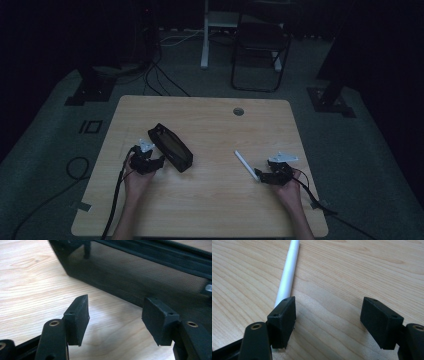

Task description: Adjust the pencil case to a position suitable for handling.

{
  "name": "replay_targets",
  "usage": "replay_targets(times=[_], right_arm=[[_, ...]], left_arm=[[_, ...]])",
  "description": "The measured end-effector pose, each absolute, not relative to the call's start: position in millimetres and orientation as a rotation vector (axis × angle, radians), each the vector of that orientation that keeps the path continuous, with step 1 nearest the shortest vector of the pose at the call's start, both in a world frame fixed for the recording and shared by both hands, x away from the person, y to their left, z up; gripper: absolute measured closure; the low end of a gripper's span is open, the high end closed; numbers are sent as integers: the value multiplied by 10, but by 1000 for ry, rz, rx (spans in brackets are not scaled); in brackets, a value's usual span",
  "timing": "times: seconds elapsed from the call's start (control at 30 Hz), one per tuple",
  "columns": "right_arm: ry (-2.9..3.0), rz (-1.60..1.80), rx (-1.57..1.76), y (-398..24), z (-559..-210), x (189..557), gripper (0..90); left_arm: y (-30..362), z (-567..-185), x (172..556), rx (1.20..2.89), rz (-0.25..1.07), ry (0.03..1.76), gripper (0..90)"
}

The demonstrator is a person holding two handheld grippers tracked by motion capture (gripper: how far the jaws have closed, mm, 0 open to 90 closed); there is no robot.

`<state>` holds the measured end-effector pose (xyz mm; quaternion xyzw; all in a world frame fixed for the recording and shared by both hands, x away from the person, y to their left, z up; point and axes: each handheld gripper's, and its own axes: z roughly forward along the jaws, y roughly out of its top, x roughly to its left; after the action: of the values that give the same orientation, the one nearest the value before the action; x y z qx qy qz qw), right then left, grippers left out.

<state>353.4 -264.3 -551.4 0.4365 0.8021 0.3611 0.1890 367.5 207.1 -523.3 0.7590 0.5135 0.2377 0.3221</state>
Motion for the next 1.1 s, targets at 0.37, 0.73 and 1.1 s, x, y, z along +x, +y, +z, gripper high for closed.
replay_targets(times=[0.37,0.73,1.1], right_arm=[[2257,1016,1226,-2643,-5514,3535,281],[2255,1013,1226,-2635,-5514,3546,279],[2258,1014,1224,-2619,-5512,3570,279]], left_arm=[[1718,-5227,3582,2040,564,1200,394],[1578,-5216,3507,2067,528,1093,383],[1935,-5277,3338,2055,570,1175,371]])
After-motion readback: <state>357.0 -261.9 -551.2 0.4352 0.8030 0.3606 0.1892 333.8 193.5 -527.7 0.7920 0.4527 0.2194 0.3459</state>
